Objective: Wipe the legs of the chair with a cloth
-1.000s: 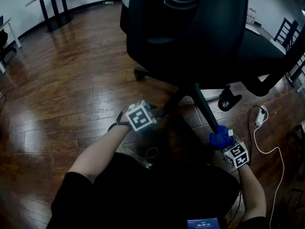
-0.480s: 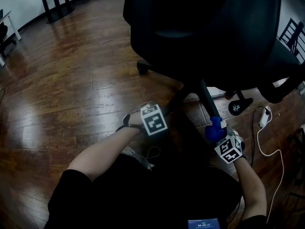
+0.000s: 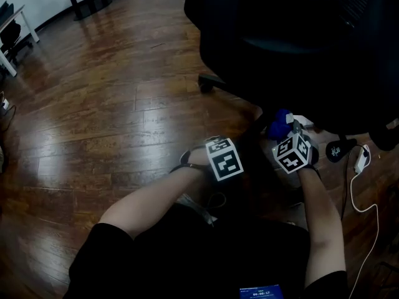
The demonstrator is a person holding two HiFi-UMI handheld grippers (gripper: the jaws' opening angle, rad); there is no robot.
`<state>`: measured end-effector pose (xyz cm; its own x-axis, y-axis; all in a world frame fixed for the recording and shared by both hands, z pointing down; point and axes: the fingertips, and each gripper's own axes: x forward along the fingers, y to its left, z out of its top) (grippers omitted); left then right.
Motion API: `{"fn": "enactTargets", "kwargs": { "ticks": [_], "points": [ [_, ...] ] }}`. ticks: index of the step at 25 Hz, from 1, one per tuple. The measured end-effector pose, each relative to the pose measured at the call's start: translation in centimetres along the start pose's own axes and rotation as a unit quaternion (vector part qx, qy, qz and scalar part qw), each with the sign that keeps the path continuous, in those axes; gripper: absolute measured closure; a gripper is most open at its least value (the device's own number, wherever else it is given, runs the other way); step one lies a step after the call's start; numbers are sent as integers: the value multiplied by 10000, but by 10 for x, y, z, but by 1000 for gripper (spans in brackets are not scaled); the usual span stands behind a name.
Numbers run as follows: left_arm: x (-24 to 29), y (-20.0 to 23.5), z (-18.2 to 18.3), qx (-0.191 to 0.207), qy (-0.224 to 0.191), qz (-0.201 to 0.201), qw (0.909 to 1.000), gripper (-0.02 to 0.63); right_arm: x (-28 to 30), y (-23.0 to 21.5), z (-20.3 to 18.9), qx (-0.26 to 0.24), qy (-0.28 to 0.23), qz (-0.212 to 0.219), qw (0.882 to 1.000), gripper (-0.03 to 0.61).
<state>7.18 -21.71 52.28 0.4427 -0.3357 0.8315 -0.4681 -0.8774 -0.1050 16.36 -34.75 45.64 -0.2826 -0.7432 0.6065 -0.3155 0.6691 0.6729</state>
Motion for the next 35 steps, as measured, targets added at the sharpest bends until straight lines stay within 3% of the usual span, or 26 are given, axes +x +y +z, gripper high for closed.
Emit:
{"fn": "enactTargets", "kwargs": {
  "ticks": [6, 10, 13, 18, 25, 32, 35],
  "points": [
    [3, 1, -1, 128, 99, 55, 9999, 364, -33, 23, -39, -45, 170, 231, 9996, 502],
    [3, 1, -6, 171, 214, 59, 9996, 364, -76, 67, -96, -246, 634, 836, 9942, 502],
    [3, 1, -8, 190, 290, 119, 9993, 364, -110, 90, -134, -89, 877, 1228, 9885, 502],
    [6, 2, -4, 187, 299, 134, 9993, 364, -133, 105, -169, 31, 1031, 1193, 9875, 503],
    [7, 2, -5, 224, 465, 28, 9987, 362, -97, 91, -138, -182, 1002, 1130, 9884, 503],
    [5, -2, -1, 143, 282, -113, 9994, 362, -11, 19, -30, -57, 592, 548, 9967, 503],
    [5, -2, -2, 137, 288, -100, 9994, 362, 5, 4, -4, -28, 429, 418, 9982, 503]
  ]
}}
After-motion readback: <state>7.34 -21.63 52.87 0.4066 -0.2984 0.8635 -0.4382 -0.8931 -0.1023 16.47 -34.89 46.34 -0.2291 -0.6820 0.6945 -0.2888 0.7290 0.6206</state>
